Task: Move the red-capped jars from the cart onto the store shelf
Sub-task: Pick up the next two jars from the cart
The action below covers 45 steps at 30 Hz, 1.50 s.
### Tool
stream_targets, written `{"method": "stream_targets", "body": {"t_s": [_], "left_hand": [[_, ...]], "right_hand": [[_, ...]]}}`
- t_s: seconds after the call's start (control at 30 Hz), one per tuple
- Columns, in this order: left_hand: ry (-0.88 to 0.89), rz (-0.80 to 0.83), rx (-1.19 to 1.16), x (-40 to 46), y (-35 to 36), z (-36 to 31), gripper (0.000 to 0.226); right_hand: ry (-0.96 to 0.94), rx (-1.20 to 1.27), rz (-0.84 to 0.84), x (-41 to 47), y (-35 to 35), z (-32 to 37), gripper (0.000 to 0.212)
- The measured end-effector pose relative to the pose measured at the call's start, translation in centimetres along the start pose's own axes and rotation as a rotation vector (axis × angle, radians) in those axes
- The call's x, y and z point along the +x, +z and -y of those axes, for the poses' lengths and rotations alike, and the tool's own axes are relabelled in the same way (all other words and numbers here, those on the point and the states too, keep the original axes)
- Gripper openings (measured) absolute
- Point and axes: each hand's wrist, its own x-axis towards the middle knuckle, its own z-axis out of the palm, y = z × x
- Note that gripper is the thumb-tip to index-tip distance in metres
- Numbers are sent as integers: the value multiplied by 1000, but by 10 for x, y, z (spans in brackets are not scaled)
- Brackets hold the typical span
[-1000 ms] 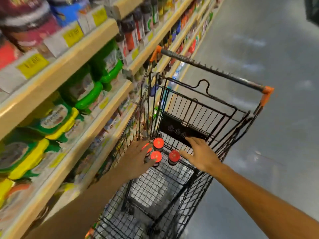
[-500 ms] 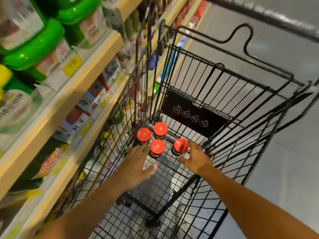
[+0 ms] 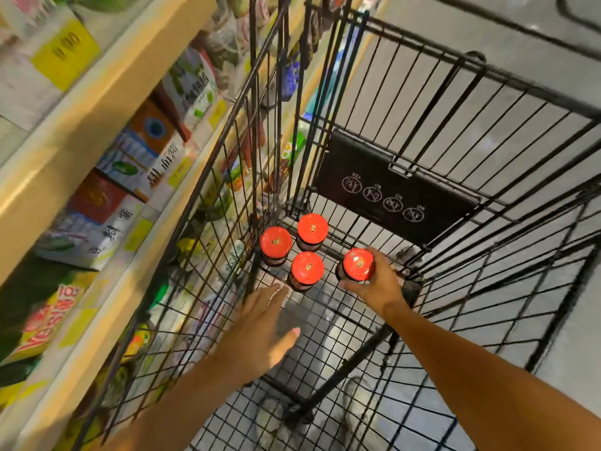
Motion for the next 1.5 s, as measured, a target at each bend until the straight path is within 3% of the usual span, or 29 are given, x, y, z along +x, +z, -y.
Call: {"method": "stream_targets", "body": {"t_s": [0.3, 0.47, 0.7, 0.83, 1.03, 1.27, 1.5], "left_hand": [[-19, -72, -186, 10, 10, -1, 69], [-142, -30, -339, 34, 16, 1, 79], [-208, -118, -559, 79, 25, -9, 103], [-259, -203, -608, 95, 43, -15, 100], [-343, -342, -818, 107, 61, -19, 89], [-398, -492, -817, 126, 71, -17, 64], [-358, -447, -774, 90, 61, -18, 63]], "right_hand": [[-96, -54, -110, 2, 9, -4, 64], [-94, -236, -102, -9, -3, 3, 67], [-109, -246, -103, -32, -8, 14, 61], [-123, -272, -117, -39, -11, 16, 58], [-101, -209, -114, -43, -18, 16, 73], [-96, -186, -96, -46, -17, 18, 73], [-122, -165, -92, -61, -27, 32, 71]]}}
